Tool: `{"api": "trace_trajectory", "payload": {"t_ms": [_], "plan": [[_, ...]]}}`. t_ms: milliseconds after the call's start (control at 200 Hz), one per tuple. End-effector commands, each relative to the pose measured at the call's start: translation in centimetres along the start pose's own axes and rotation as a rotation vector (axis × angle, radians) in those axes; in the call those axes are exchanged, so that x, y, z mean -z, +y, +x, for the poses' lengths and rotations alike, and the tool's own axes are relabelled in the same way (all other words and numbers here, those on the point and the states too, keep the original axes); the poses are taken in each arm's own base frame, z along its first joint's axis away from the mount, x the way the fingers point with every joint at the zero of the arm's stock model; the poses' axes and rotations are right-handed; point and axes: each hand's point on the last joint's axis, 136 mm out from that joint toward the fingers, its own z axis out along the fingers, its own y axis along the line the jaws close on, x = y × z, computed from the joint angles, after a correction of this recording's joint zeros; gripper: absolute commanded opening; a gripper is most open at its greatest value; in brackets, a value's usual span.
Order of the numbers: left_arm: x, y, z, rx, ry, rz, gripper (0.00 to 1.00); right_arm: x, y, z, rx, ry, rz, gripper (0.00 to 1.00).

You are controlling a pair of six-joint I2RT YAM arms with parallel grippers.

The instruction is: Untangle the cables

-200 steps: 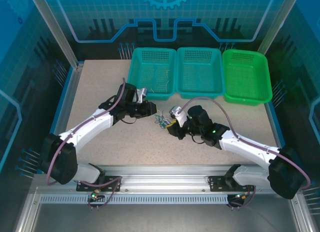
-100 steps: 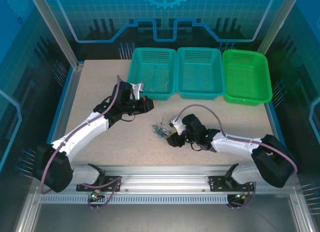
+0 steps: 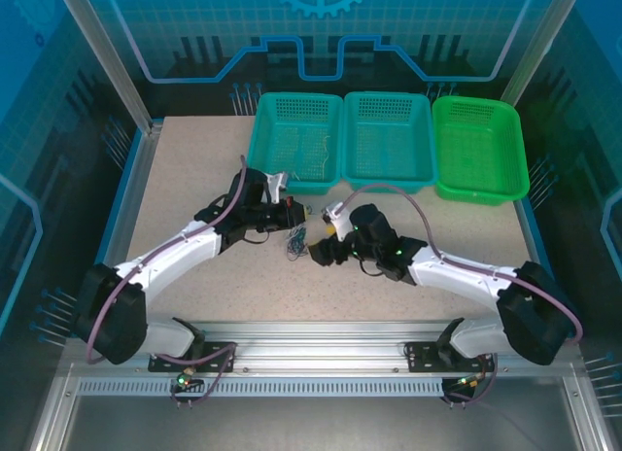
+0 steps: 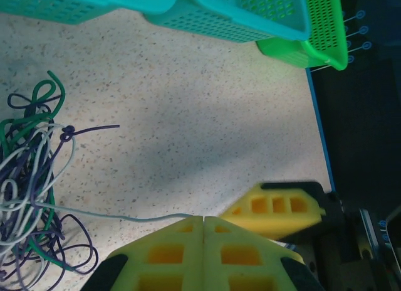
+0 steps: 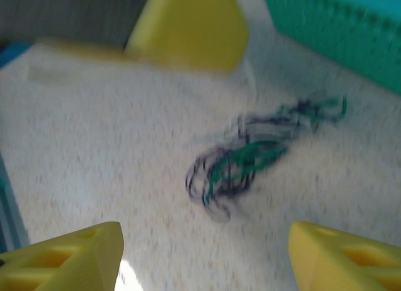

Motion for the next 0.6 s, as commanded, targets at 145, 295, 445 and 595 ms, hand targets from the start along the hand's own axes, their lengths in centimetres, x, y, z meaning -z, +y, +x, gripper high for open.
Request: {"api": "trace_trajectory", "payload": {"t_ms": [145,295,445,595], "plan": [[4.2,-5.7,-2.4,-0.098,-0.096,0.105,0.00,-5.2,-1.5,-1.6,-0.037,-0.056,0.064,0.69],[6.5,-7.6,-3.0,-0.141,-0.138,0.125,0.00,-7.7,-2.9,1.4,-0.096,0.091,0.118,0.62],[10.5,-8.6,-4.7,-0.185,-0.275,0.076,0.00,-7.9,-6.1,4.1,-0.187,0.143,0.253,0.51],[16.6,-8.4,-6.4,-0.211,-0.477,-0.038,0.00,-7.0,-9.2,7.0,-0.279,0.220,0.391,0.39]]}}
